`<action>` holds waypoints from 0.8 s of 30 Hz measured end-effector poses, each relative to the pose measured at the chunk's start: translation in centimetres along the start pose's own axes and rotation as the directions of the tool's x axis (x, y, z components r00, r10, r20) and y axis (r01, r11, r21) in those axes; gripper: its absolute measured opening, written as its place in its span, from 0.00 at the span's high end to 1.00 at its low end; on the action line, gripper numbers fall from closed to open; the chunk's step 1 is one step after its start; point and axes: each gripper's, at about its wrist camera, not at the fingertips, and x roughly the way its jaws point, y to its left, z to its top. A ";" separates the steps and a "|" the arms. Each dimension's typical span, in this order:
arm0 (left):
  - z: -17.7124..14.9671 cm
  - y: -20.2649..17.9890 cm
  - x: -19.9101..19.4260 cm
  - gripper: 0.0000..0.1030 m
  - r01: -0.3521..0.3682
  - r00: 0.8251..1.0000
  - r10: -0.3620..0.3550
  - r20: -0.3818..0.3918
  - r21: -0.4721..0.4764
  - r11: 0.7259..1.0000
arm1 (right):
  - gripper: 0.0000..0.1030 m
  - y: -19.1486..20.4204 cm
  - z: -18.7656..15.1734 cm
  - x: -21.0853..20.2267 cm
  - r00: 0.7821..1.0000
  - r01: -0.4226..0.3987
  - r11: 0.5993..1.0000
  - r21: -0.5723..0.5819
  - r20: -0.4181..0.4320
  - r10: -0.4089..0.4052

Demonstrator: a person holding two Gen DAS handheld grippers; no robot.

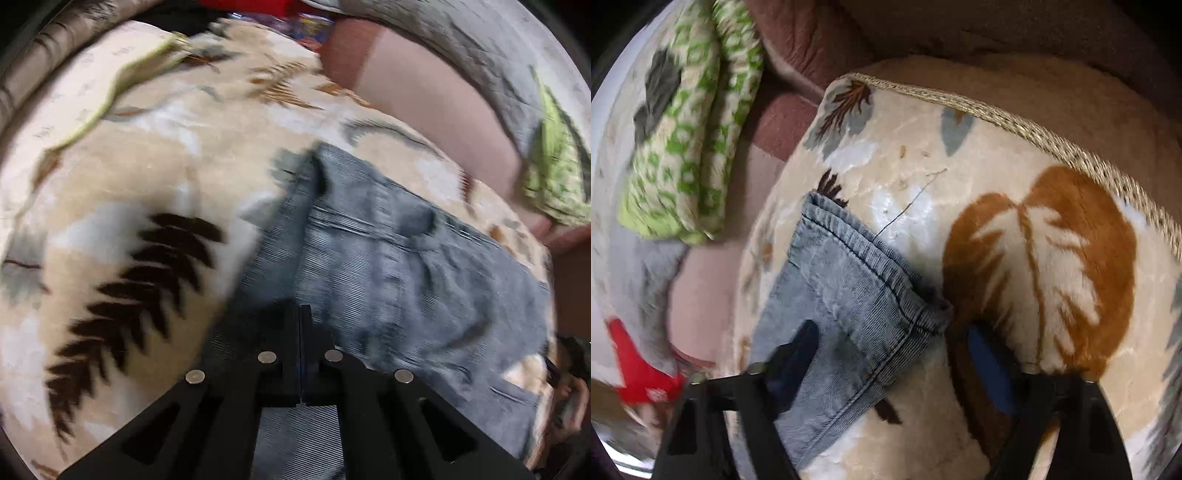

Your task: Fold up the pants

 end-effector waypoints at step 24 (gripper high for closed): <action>-0.9 -0.9 0.9 0.57 0.044 0.994 -0.042 -0.105 0.023 0.999 | 0.35 0.3 0.1 0.2 1.000 0.011 0.999 -0.045 0.001 -0.011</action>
